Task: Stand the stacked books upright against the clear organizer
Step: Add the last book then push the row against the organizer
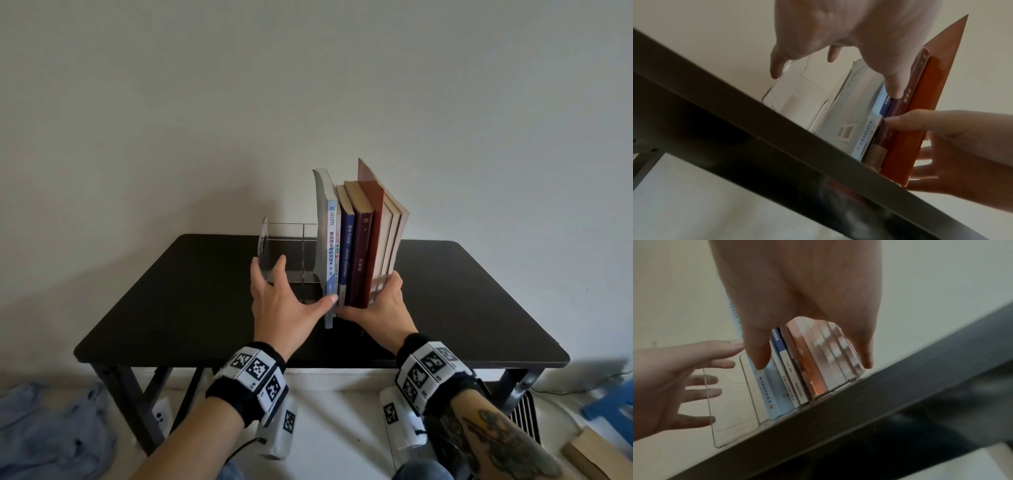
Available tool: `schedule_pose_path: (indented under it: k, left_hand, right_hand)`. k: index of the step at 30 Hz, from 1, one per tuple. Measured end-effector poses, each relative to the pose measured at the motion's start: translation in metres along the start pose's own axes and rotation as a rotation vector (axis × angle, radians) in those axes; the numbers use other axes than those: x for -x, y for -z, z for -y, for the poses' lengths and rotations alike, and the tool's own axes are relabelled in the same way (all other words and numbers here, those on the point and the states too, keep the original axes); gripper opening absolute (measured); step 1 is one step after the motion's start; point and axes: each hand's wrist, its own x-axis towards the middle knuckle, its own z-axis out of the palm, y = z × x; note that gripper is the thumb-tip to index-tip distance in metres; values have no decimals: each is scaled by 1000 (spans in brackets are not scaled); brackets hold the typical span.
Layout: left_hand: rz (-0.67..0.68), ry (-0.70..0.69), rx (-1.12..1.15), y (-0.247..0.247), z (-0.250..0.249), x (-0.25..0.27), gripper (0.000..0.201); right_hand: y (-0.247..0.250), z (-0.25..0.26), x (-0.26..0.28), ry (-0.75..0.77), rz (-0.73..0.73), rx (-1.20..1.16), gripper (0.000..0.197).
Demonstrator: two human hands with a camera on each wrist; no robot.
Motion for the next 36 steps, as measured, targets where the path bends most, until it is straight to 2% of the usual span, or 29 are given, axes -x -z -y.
schedule_pose_path:
  k: [7, 13, 18, 29, 36]
  left_hand:
    - [-44, 0, -55, 6, 17, -14, 105]
    - [-40, 25, -71, 23, 31, -26, 96]
    - [-16, 71, -63, 41, 44, -41, 94]
    - [23, 160, -101, 73, 75, -79, 95]
    - [26, 205, -101, 90, 98, -109, 107]
  right_hand:
    - [-10, 11, -8, -13, 81, 62, 108]
    - [-18, 33, -21, -42, 202, 135, 77]
    - [-25, 55, -32, -57, 318, 221, 67]
    - [-66, 92, -56, -60, 385, 274, 75]
    - [-94, 108, -76, -70, 379, 258, 79]
